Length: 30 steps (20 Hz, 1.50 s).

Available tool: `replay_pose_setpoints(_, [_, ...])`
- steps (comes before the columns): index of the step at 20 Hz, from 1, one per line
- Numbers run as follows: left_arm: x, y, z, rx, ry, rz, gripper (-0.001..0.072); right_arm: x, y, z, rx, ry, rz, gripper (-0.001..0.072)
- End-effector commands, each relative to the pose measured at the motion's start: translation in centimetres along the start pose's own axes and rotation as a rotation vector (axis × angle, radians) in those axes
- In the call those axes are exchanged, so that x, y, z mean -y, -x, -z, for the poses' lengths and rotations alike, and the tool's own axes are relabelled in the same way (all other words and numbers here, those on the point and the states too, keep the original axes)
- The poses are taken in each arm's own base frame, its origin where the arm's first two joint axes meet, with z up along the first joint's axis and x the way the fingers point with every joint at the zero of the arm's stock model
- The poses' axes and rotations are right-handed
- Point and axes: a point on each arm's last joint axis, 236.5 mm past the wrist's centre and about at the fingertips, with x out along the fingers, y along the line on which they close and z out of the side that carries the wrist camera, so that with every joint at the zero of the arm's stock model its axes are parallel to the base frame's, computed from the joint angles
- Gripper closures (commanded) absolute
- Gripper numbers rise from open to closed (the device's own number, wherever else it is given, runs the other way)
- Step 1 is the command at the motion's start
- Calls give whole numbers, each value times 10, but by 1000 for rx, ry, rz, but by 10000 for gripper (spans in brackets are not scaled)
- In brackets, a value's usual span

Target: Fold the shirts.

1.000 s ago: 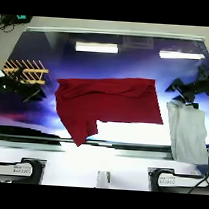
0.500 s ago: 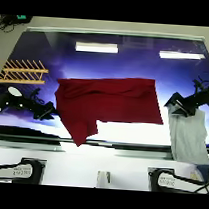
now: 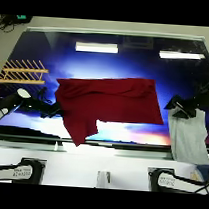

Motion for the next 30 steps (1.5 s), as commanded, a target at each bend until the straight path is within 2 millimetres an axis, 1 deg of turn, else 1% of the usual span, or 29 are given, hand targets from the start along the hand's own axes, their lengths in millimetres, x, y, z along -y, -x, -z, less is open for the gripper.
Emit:
replay_pose_setpoints(1, [0, 9, -8, 23, 8, 14, 673, 6, -9, 10, -37, -1, 11, 176])
replay_pose_setpoints(5, [-17, 32, -25, 82, 44, 25, 672, 4, -44, 46, -151, -22, -51, 176])
replay_pose_setpoints(6, [-22, 35, -26, 88, 61, 27, 672, 8, -52, 53, -167, -31, -47, 176])
replay_pose_setpoints(8, [-26, 37, -28, 94, 72, 28, 673, 10, -65, 60, -175, -54, -56, 176])
replay_pose_setpoints(11, [-25, 37, -28, 93, 66, 27, 673, 7, -78, 60, -155, -83, -85, 179])
replay_pose_setpoints(14, [-24, 37, -27, 92, 66, 28, 673, 11, -89, 60, -145, -102, -83, 179])
replay_pose_setpoints(16, [-24, 37, -26, 87, 65, 29, 672, 12, -93, 56, -139, -112, -87, 179])
replay_pose_setpoints(20, [-23, 37, -24, 79, 65, 32, 672, 0, -103, 48, -127, -147, -145, 184])
replay_pose_setpoints(21, [-23, 37, -24, 78, 65, 32, 673, -4, -108, 47, -128, -131, -137, 185])
replay_pose_setpoints(23, [-22, 37, -23, 72, 66, 37, 672, -18, -120, 50, -138, -69, -121, 187])
replay_pose_setpoints(24, [-21, 37, -22, 69, 65, 39, 673, -25, -125, 48, -124, -32, -109, 274])
replay_pose_setpoints(25, [-20, 38, -21, 69, 62, 40, 673, -30, -128, 43, -98, -26, -102, 546])
replay_pose_setpoints(26, [-18, 42, -22, 79, 41, 40, 673, -34, -127, 37, -78, -57, -103, 690])
replay_pose_setpoints(27, [-15, 48, -25, 98, 11, 39, 673, -41, -121, 31, -62, -47, -121, 690])
replay_pose_setpoints(28, [-9, 59, -32, 133, -12, 42, 673, -49, -111, 23, -40, -13, -136, 691])
replay_pose_setpoints(29, [2, 75, -41, 173, -41, 52, 673, -59, -92, 11, 0, 30, -147, 692])
replay_pose_setpoints(30, [21, 100, -54, 235, -88, 70, 673, -73, -64, -5, 68, 85, -161, 692])
